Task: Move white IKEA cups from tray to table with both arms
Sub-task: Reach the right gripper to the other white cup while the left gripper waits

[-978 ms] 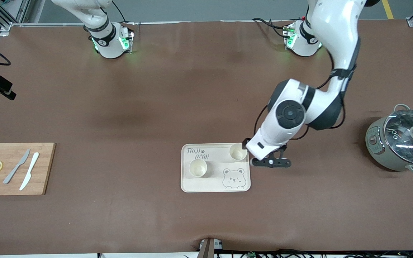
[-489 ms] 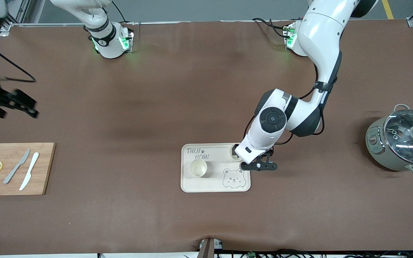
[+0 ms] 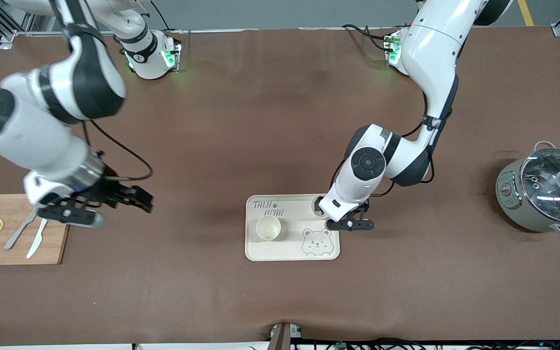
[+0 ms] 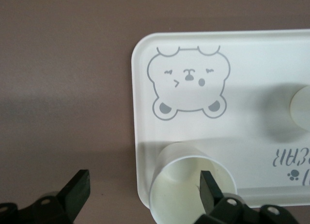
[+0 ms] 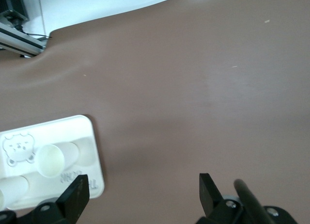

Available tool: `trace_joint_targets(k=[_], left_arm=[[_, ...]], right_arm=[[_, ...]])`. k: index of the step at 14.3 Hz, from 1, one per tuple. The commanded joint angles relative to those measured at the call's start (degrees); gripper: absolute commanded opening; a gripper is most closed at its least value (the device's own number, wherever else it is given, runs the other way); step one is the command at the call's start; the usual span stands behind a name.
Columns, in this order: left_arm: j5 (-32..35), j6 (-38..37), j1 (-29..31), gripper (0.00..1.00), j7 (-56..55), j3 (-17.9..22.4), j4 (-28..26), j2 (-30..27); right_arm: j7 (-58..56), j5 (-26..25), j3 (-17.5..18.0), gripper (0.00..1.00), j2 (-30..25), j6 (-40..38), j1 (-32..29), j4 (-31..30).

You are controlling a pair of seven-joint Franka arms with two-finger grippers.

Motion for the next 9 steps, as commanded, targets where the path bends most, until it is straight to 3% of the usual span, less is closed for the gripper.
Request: trace_joint_targets(k=[1, 5, 9], left_arm=[[3.01, 1.33, -1.11, 1.0, -2.86, 0.42, -2.08, -0.78], [4.17, 2.91, -1.2, 1.0, -3.92, 0.33, -3.48, -0.69], [4.17, 4.06, -1.11, 1.0, -3.92, 0.33, -4.81, -0.69]], right_arm=[[5.7, 0.68, -0.67, 1.0, 4.37, 4.13, 4.16, 2.65], [12.39, -0.19, -0.93, 1.0, 10.96, 12.84, 9.61, 2.65], [13.36, -1.34, -1.02, 1.0, 15.1, 15.22, 11.03, 4.67]])
